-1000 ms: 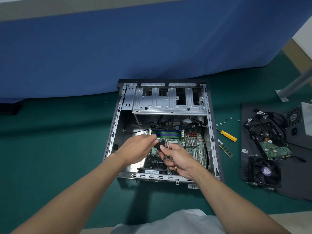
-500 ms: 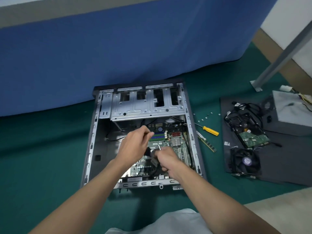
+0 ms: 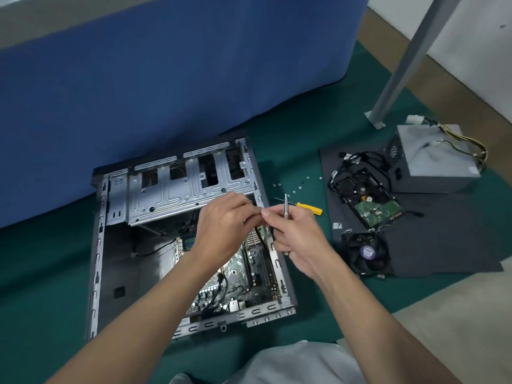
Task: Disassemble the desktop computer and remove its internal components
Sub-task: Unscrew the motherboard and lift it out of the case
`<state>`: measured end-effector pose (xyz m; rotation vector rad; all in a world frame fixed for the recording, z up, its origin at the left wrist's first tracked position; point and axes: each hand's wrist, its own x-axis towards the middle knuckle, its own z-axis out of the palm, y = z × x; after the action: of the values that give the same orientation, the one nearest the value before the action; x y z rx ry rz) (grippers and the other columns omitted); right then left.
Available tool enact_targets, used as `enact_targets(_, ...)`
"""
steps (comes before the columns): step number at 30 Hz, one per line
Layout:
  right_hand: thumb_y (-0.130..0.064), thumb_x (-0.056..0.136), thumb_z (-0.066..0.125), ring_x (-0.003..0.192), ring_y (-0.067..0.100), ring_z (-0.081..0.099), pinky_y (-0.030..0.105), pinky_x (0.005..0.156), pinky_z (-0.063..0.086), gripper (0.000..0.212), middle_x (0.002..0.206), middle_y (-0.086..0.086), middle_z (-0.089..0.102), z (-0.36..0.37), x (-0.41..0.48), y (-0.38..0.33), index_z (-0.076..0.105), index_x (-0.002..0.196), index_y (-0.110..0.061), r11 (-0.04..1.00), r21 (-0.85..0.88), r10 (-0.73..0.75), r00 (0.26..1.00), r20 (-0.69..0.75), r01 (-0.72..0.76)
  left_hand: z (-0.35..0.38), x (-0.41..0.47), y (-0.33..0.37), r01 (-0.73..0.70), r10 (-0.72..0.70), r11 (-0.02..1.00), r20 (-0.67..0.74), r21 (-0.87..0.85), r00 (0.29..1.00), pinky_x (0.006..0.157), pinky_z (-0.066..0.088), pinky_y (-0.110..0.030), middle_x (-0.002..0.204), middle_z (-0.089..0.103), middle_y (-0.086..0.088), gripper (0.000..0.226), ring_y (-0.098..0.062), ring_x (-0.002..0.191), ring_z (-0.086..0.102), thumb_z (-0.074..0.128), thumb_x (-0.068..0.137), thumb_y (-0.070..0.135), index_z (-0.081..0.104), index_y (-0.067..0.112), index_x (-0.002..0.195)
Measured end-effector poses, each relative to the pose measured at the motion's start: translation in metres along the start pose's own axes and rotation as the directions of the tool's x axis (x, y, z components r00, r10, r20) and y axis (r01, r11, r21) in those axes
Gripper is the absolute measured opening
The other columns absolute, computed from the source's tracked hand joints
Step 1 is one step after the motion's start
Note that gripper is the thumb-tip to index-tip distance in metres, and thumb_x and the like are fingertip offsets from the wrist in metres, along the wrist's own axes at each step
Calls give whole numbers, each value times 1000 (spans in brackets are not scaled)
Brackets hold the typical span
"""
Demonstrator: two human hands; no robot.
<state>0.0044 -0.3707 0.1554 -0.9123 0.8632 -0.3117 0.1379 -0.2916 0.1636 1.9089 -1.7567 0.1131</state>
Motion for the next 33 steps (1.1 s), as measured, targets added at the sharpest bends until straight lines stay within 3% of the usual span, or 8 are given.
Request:
enact_targets(7,-3,84,67,36,7,22,18,35,20,4,74,17,46,-43,15,3,67,80,-4,992,116,42,999,18,-44,21,17,10,-125,123,992,97,20,988,54,51,-34,75,69,-3,21,-22,64,61,72,84,29,78,9,82)
enact_targets(9,-3,83,67,37,9,25,19,37,20,4,66,13,50,-54,23,10,67,79,-4,996,83,46,997,-58,-42,28,16,8,-91,74,992,178,92,981,65,52,-36,91,72,-3,24,-24,79,64,74,83,31,77,12,97)
enact_targets(11,-9,83,67,41,10,36,21,41,26,9,73,9,64,-65,33,22,66,74,-9,985,-160,30,980,-198,-62,32,13,2,66,-114,982,272,178,955,89,47,-43,123,65,-5,41,-27,110,59,65,88,40,67,16,121)
enact_targets(15,-22,85,61,70,25,55,26,59,39,16,75,7,64,-82,49,58,64,73,-13,595,-767,0,953,-302,-243,38,1,-17,345,-446,893,470,289,762,118,9,-45,162,10,4,66,-22,149,3,14,91,70,7,45,152)
enact_targets(22,-7,86,50,88,36,60,34,68,43,10,97,13,61,-76,56,91,56,84,-15,252,-937,35,970,-240,-241,39,2,-22,361,-451,893,533,270,716,119,0,-45,162,-2,6,65,-21,148,-13,9,88,74,-10,53,147)
enact_targets(24,-10,89,50,89,35,58,34,70,42,8,101,14,61,-74,58,90,56,91,-14,281,-928,45,969,-242,-245,39,2,-21,361,-450,893,533,268,716,119,-1,-45,162,-3,6,64,-21,148,-13,10,89,73,-10,53,147)
enact_targets(28,-24,93,49,98,34,54,36,82,42,21,110,15,56,-83,70,71,49,110,-10,576,-776,-5,948,-318,-258,39,1,-23,361,-445,896,529,261,723,119,-1,-44,162,-3,8,64,-20,148,-12,10,89,74,-10,54,146)
enact_targets(33,1,89,43,113,41,46,40,98,37,38,125,21,43,-95,87,51,52,126,-1,272,-951,-77,982,-173,-146,39,0,-23,357,-440,898,525,258,729,119,-1,-43,162,-3,8,64,-20,149,-11,9,88,74,-10,54,146)
